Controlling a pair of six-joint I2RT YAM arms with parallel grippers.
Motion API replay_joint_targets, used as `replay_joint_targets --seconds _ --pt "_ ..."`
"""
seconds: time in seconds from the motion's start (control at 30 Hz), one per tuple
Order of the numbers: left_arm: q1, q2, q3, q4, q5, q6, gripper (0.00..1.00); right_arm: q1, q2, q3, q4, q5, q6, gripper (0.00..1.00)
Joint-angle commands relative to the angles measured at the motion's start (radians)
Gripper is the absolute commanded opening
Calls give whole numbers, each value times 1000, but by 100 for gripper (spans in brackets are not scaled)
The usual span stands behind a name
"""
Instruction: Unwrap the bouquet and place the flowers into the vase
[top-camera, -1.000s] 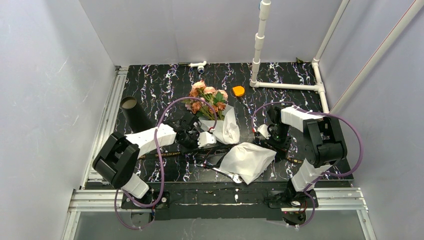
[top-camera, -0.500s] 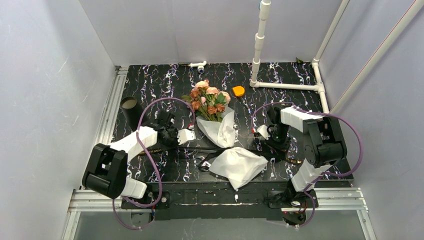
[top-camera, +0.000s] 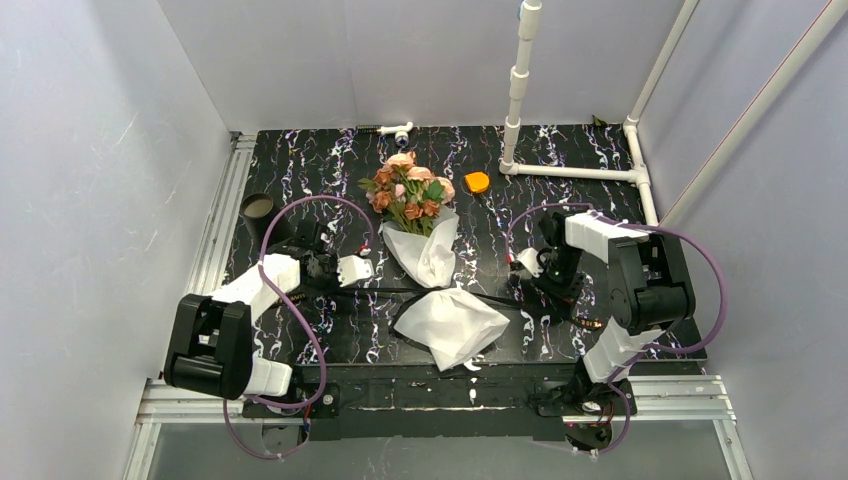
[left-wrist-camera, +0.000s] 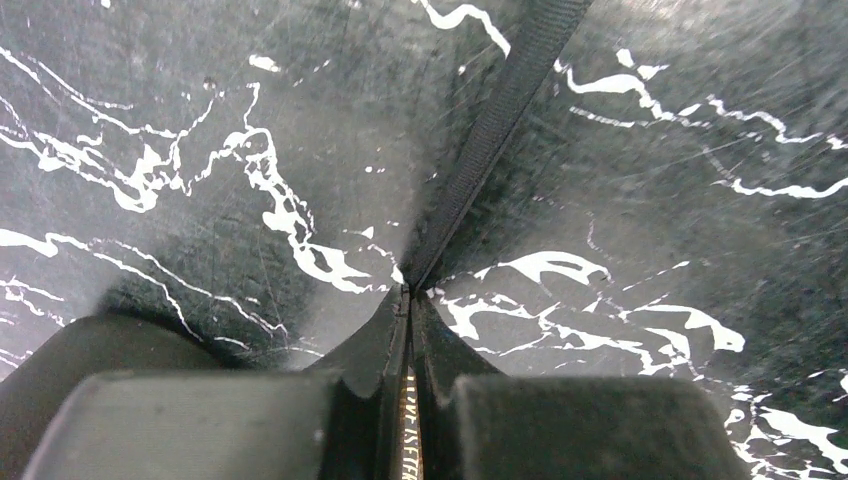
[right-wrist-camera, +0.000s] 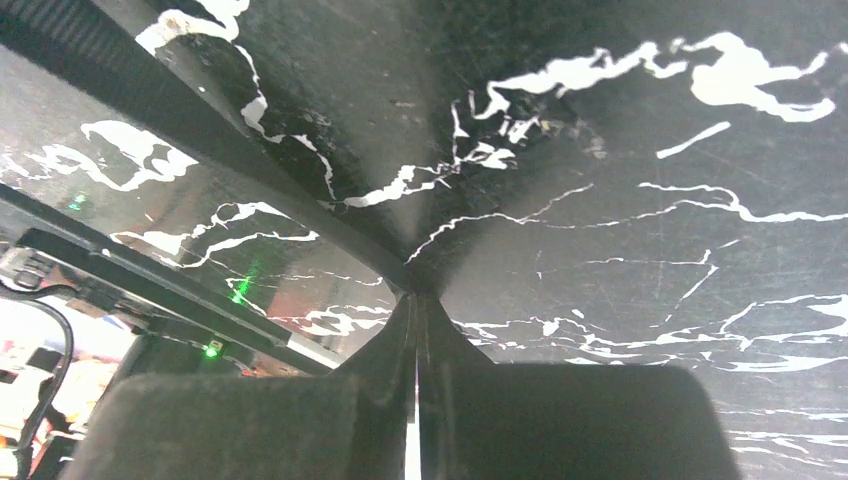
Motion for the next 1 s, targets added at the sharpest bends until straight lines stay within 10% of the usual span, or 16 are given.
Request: replay_joint_targets --seconds 0.0,0.37,0.63,0.77,0.97 --pt "43 32 -50 -78 -80 48 0 -72 -7 46 12 -81 -37 1" --pt "46 14 -38 -89 -53 56 0 -255 -62 251 -148 -295 -75 1" --pt "46 20 -21 -99 -29 40 0 -294 -59 182 -95 -178 -134 1" --pt "46 18 -2 -117 -3 36 0 -148 -112 194 -85 -213 -128 55" --pt "44 41 32 -146 29 15 0 34 -131 246 -13 -341 -107 85"
